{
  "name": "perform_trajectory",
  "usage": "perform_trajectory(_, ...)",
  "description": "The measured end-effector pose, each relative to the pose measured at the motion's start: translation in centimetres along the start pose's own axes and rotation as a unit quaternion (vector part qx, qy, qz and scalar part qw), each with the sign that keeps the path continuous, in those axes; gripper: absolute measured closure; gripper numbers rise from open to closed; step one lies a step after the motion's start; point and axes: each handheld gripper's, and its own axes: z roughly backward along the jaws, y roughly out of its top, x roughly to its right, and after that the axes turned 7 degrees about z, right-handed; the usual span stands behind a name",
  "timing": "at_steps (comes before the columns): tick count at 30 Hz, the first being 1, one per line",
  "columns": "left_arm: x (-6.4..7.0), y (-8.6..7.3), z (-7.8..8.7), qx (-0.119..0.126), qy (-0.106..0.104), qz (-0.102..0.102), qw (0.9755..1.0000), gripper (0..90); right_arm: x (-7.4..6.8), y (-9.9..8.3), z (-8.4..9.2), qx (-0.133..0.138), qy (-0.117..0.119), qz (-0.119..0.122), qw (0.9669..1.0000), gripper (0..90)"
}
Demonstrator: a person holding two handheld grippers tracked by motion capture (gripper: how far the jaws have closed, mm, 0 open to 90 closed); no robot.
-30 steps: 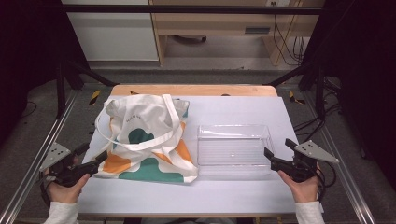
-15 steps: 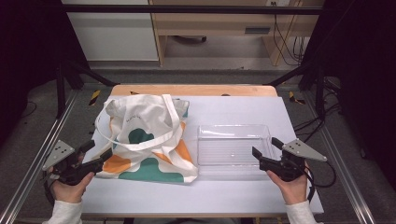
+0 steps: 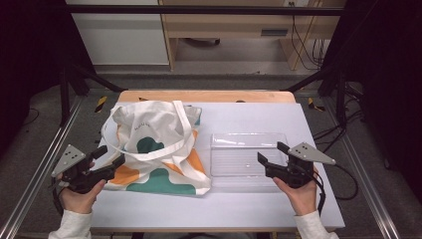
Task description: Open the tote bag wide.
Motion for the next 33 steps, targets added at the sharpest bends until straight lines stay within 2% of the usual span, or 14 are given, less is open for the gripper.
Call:
perform_trajectory(10,0.6,1.4,-0.8,0.006,0.002,-0.010,0.9999,29.6,-1.8,1.9,-1.4,0.009,0.023,0.012,0.9996,26.6)
perform_trajectory(16,0.7,2.1,-1.9,0.006,0.003,-0.007,0.9999,32.6,-2.8,2.6,-2.3,0.012,0.037,0.016,0.9991,28.2)
perform_trajectory(22,0.9,2.5,-3.4,-0.001,0.014,-0.015,0.9998,35.8,-4.0,3.2,-3.3,0.015,0.055,0.020,0.9981,30.3)
perform_trajectory(28,0.9,2.4,-4.7,-0.008,0.023,-0.015,0.9996,41.6,-5.0,3.7,-4.2,0.015,0.070,0.022,0.9972,33.4)
perform_trajectory(33,0.7,2.1,-5.4,-0.013,0.030,-0.012,0.9994,50.7,-5.8,3.9,-4.9,0.012,0.083,0.029,0.9961,34.4)
